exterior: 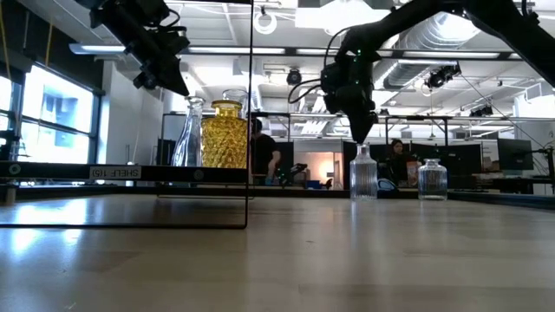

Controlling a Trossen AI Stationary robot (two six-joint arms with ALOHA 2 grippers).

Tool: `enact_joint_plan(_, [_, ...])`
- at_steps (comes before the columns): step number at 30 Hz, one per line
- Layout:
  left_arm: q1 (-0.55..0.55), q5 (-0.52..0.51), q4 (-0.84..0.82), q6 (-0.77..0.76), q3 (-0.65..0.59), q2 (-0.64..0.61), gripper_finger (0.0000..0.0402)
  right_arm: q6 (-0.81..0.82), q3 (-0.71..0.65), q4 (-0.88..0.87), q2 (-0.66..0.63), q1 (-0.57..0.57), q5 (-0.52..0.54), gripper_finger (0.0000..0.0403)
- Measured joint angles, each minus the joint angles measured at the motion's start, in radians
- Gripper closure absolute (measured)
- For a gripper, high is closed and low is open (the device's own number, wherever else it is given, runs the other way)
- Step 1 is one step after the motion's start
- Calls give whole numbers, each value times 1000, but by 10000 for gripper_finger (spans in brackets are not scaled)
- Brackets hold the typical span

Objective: Sort vases onto shelf
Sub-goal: Put the transparent vase on the shelf aligned with the other transparent vase

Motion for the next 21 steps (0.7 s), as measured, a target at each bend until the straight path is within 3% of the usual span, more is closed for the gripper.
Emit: enact_joint_plan(21, [0,0,0,26,0,0,401,54,-9,-25,6,-1,52,241])
